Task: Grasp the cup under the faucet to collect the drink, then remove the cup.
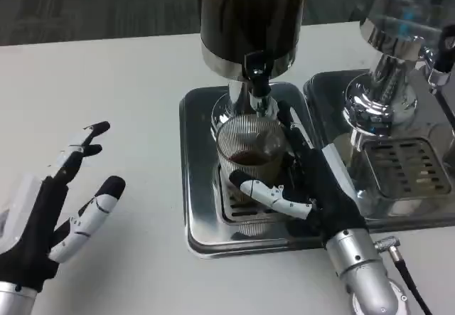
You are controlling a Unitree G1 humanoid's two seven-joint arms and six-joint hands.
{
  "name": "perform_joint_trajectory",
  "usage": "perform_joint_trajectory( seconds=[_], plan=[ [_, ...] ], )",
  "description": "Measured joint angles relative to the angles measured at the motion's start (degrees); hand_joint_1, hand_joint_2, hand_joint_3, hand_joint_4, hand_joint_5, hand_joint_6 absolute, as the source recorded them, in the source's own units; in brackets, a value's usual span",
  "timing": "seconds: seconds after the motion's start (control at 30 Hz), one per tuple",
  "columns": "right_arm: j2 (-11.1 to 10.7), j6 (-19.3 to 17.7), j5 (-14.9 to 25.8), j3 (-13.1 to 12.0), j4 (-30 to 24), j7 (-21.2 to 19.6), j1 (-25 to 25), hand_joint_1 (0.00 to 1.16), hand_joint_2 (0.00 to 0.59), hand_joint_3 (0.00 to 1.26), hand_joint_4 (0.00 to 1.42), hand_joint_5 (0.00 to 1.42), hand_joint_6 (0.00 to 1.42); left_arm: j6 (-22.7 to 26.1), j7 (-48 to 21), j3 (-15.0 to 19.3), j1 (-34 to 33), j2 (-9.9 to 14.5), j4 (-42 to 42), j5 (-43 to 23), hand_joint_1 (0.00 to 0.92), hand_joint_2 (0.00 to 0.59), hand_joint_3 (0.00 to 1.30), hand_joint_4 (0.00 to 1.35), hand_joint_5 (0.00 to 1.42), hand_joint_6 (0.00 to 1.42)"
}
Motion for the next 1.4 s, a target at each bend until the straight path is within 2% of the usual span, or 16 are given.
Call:
perform_joint_trajectory(
  seconds=[0.27, 0.53, 0.93, 1.17, 1.4],
  plan=[
    [0.1, -0.6, 1.4, -0.3, 1.9, 0.5, -1.2, 0.87, 0.162, 0.0, 0.21, 0.25, 0.39, 0.1, 0.4, 0.0, 0.1, -0.3, -0.5, 0.0, 0.0, 0.222, 0.16, 0.11, 0.2, 0.15],
    [0.9, -2.0, 2.5, -0.5, 4.3, 0.6, -2.5, 0.89, 0.166, 0.04, 0.29, 0.31, 0.45, 0.1, 0.5, 0.1, 0.4, -0.4, -0.5, -0.2, 0.0, 0.221, 0.17, 0.11, 0.21, 0.15],
    [1.7, -3.9, 3.3, -1.3, 6.4, 0.0, -2.7, 0.94, 0.185, 0.18, 0.45, 0.4, 0.54, 0.1, 0.8, 0.4, 0.9, -0.4, -0.5, -0.2, 0.0, 0.221, 0.17, 0.11, 0.21, 0.14],
    [2.9, -4.5, 4.9, -2.4, 7.6, -0.1, -2.9, 1.0, 0.211, 0.24, 0.49, 0.45, 0.6, 0.1, 0.7, 0.4, 0.9, -0.5, -0.4, -1.6, 0.0, 0.221, 0.17, 0.11, 0.22, 0.14],
    [3.3, -5.0, 5.9, -3.1, 9.1, 0.0, -4.0, 1.08, 0.226, 0.33, 0.46, 0.5, 0.64, 0.1, 0.7, 0.3, 0.9, -0.5, 0.1, -2.3, 0.0, 0.22, 0.18, 0.11, 0.22, 0.14]
  ],
)
